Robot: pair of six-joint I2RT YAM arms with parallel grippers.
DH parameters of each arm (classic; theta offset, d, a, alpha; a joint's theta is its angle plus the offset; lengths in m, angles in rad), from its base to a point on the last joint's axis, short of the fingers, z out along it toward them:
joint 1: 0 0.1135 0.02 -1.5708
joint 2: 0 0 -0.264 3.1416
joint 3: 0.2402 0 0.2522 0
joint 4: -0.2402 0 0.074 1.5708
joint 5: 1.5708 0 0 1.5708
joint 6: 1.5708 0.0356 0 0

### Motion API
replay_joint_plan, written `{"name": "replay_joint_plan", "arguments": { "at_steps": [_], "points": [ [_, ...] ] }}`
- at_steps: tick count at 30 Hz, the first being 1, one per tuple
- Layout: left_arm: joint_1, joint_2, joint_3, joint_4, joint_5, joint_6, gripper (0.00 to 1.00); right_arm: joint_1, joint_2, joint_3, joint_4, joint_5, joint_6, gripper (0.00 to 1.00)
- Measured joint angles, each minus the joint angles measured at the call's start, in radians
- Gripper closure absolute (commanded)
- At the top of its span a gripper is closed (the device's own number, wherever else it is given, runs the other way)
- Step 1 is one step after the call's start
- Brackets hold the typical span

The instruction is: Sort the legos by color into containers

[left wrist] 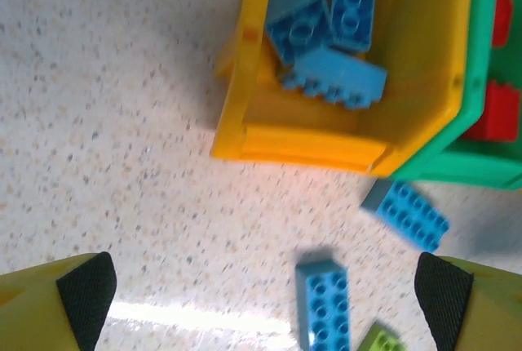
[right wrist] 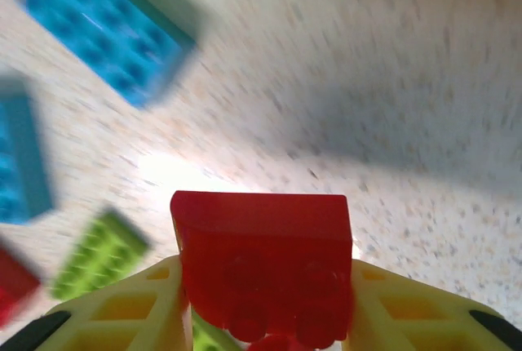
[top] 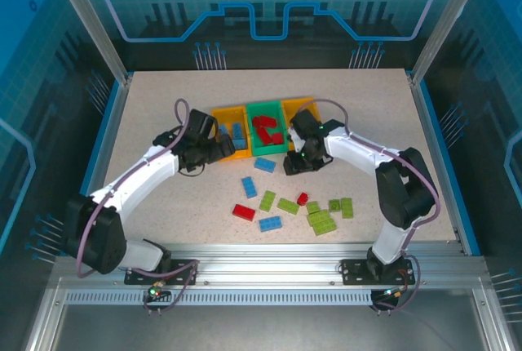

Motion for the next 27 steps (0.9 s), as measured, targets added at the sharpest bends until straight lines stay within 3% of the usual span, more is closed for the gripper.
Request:
{"name": "replay_joint_plan", "arguments": {
  "at_steps": [8,17,27],
  "points": [
    [-0.241,-0.058,-0.133,-0.016,-0.057,-0.055,0.01,-0.033,0.082,0.289,0.009,-0.081,0.075,0.56],
    [-0.393,-0.03,-0.2,-0.011,-0.075,-0.138,0.01,-0.039,0.357,0.566,-0.045,-0.082,0.143,0.53],
    [-0.488,0.106,-0.173,0.001,-0.078,-0.151,0.01,-0.04,0.41,0.636,-0.076,-0.073,0.184,0.3]
  ]
}}
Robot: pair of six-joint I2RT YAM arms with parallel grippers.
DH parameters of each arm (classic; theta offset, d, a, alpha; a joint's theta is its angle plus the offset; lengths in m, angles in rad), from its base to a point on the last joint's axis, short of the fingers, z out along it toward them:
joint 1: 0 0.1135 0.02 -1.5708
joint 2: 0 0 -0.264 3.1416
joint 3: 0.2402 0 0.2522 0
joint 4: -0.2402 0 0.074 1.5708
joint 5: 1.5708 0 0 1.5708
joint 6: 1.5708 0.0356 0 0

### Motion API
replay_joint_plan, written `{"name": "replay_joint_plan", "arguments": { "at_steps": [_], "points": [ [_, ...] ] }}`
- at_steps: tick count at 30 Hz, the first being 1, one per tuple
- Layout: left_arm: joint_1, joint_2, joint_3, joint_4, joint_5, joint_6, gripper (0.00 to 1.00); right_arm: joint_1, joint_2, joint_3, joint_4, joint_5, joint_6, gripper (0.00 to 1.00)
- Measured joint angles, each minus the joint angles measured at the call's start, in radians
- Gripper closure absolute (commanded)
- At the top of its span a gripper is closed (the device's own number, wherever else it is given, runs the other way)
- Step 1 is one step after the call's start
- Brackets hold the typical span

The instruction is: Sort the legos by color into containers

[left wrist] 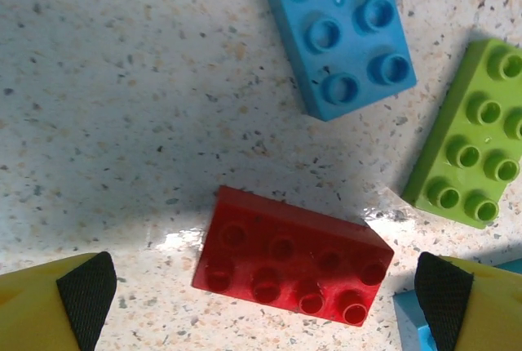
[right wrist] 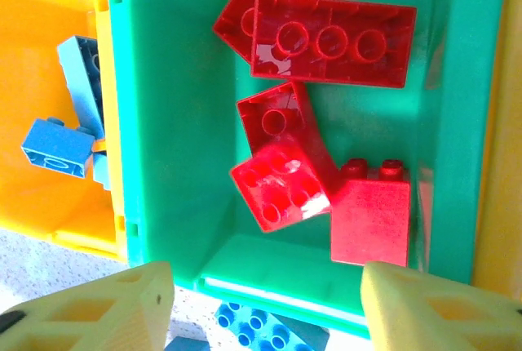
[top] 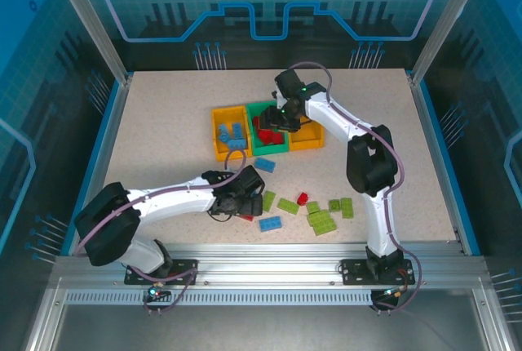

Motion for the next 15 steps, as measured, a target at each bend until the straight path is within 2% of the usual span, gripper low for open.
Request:
{"name": "replay_joint_plan", "arguments": {
  "at_steps": [8,15],
  "points": [
    [-0.027,0.034,0.003,0.04,0.001,0.054,0.02,0.001,-0.031,-0.025,-0.005,-0.016,-0.003,0.28],
    [-0.028,0.045,0.003,0.066,0.006,0.113,0.1,-0.005,-0.175,-0.122,-0.005,-0.016,-0.006,0.26]
  ]
}}
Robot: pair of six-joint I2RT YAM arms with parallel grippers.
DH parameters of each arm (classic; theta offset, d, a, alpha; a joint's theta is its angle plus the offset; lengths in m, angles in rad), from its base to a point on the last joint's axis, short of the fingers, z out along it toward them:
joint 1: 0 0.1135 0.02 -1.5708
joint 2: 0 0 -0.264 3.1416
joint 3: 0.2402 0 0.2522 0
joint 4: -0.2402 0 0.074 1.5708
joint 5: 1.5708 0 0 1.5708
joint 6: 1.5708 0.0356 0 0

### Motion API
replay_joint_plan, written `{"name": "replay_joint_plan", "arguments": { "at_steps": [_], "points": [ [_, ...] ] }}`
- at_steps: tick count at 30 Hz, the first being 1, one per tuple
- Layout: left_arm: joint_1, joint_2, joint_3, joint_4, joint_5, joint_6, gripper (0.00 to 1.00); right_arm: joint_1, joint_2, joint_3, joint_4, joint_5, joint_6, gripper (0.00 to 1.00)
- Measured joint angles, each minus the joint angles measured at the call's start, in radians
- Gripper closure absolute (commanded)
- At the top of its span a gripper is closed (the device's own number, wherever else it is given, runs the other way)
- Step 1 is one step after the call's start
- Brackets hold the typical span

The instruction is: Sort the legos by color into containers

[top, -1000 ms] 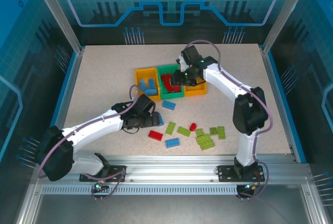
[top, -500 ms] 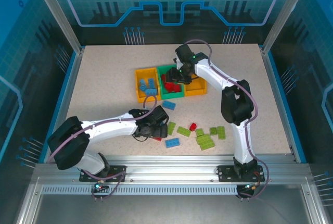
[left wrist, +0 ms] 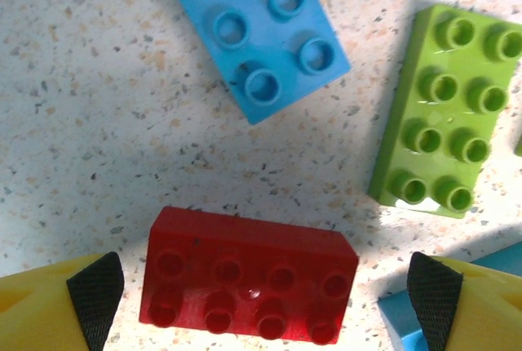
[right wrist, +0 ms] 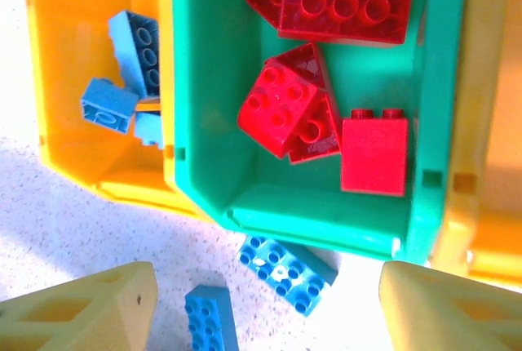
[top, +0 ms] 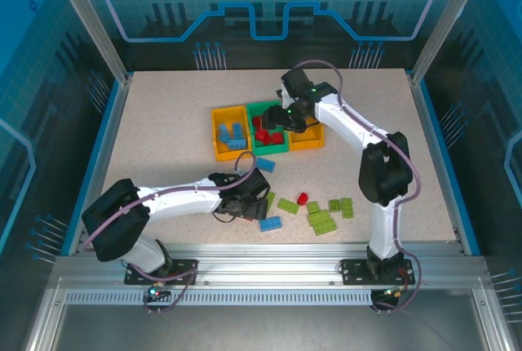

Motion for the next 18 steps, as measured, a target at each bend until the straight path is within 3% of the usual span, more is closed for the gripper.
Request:
{"name": "replay_joint_plan", "arguments": {
  "at_steps": [11,18],
  "points": [
    [0.0,0.053,-0.006,0.01,0.021,0.018,0.16,-0.136,-0.186,-0.157,0.0,0.021,-0.015,0.26],
    [0.0,0.058,-0.011,0.007,0.008,0.013,0.42,-0.216,-0.297,-0.293,0.003,0.035,-0.037,0.24]
  ]
}}
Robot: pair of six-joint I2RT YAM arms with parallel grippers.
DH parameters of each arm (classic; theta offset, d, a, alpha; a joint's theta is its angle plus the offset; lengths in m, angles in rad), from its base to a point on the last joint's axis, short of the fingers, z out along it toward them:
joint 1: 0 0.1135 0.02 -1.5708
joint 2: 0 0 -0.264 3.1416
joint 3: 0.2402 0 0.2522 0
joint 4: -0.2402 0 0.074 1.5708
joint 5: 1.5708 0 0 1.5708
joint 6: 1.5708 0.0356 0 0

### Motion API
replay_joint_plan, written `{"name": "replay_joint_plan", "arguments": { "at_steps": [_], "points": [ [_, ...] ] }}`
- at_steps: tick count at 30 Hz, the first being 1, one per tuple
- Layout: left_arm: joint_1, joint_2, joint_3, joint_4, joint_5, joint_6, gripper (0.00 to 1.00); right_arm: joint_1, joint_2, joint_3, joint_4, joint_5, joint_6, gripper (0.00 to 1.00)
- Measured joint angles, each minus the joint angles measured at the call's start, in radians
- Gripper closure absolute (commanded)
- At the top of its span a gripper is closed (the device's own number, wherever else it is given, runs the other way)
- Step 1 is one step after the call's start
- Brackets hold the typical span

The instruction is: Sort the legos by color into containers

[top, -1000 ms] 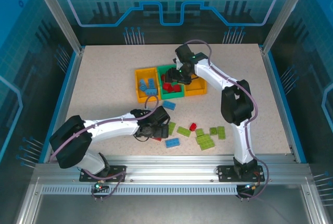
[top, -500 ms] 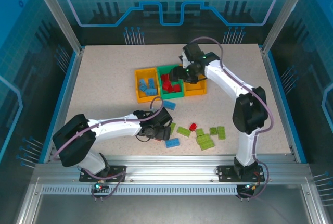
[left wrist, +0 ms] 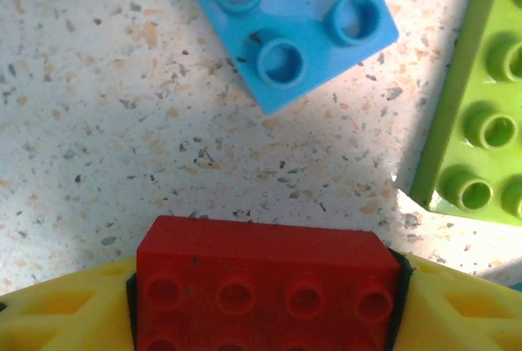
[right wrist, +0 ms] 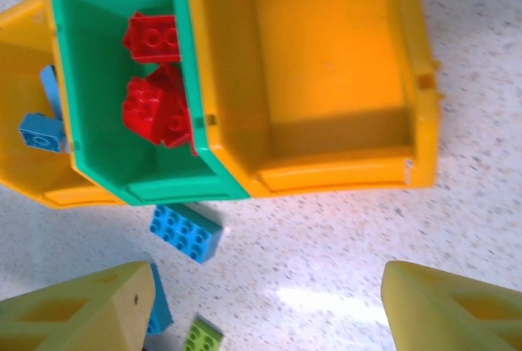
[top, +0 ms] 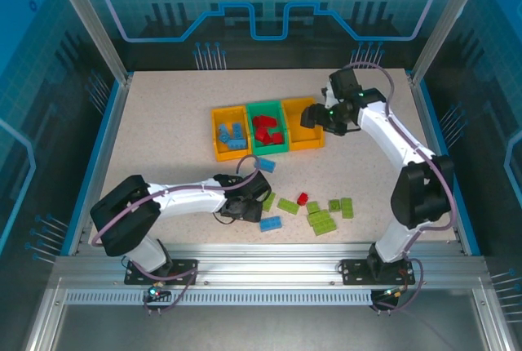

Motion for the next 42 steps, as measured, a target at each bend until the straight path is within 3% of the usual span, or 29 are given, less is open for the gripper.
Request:
{"name": "replay_joint_plan", "arguments": {
  "at_steps": [3,11,18,25,32,37,40,42],
  "points": [
    [0.0,-0.002,0.0,0.0,-0.003,-0.002,0.46,-0.027,-0.052,-0.063,0.002,0.011,-0.009,0.24],
    [0.018,-0.036,0.095,-0.077,-0.043,0.004,0.46,-0.051,-0.163,-0.248,0.017,0.014,-0.054,0.26],
    [0.21,-0.068,0.328,-0.08,-0.024,0.076,0.45,0.082,-0.261,-0.438,0.043,0.014,-0.117,0.26],
    [0.336,0.158,0.674,-0.06,0.085,0.157,0.45,0.245,-0.274,-0.544,0.053,0.049,-0.18,0.27],
    [0.385,0.407,0.855,-0.071,0.19,0.159,0.44,0.361,-0.248,-0.568,0.059,0.1,-0.213,0.29],
    [0.415,0.474,0.897,-0.073,0.22,0.148,0.35,0.401,-0.203,-0.569,0.072,0.13,-0.222,0.33],
    [0.421,0.474,0.912,-0.071,0.228,0.124,0.19,0.413,-0.174,-0.568,0.078,0.15,-0.226,0.35],
    [0.421,0.474,0.922,-0.066,0.234,0.113,0.02,0.414,-0.151,-0.568,0.08,0.163,-0.226,0.37]
  ]
}}
